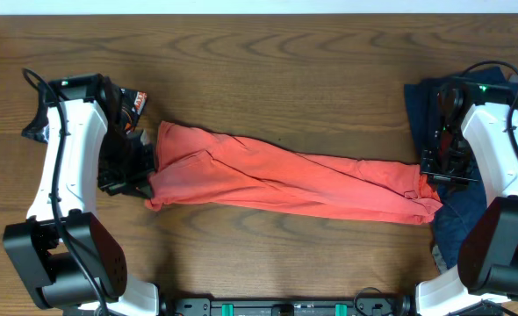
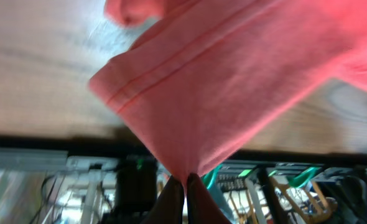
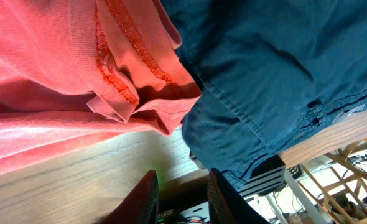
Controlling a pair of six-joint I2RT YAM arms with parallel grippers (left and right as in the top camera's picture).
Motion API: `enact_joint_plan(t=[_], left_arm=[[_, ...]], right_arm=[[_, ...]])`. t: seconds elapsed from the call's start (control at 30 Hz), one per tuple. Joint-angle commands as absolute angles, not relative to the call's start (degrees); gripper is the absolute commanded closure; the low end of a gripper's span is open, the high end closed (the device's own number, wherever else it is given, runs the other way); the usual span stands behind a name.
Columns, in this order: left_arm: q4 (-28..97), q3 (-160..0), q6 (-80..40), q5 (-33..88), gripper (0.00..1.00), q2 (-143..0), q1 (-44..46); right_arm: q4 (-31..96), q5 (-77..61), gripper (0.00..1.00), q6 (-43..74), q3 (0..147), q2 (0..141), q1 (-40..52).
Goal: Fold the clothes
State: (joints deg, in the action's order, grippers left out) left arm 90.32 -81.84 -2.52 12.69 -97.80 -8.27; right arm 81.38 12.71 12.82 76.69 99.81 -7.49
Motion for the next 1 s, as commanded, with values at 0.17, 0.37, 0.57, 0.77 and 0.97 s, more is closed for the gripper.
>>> enact_joint_plan(t=[0.17, 0.37, 0.57, 0.77, 0.97], left_arm=[[95.1, -81.4, -8.9, 7.9, 0.94, -97.2, -7.6], [88.4, -81.4, -10.2, 8.1, 0.94, -97.2, -6.4], [76.8, -80.9, -11.3, 8.5, 0.49, -97.2, -6.4], [65.1, -76.3, -4.6, 13.3, 0.54, -98.7, -3.9], [53.6, -70.0, -2.4, 16.1, 0.55, -100.0, 2.2]], right_arm=[[80.5, 13.7, 0.74, 12.8, 76.3, 99.8, -8.0], [79.5, 13.7, 0.74, 12.8, 76.3, 99.8, -8.0], [79.5, 13.7, 0.73, 12.8, 76.3, 99.8, -8.0], [79.2, 13.5, 0.73, 12.8, 76.3, 99.8, -8.0], [79.3, 13.5, 0.72, 12.8, 76.3, 99.8, -8.0]])
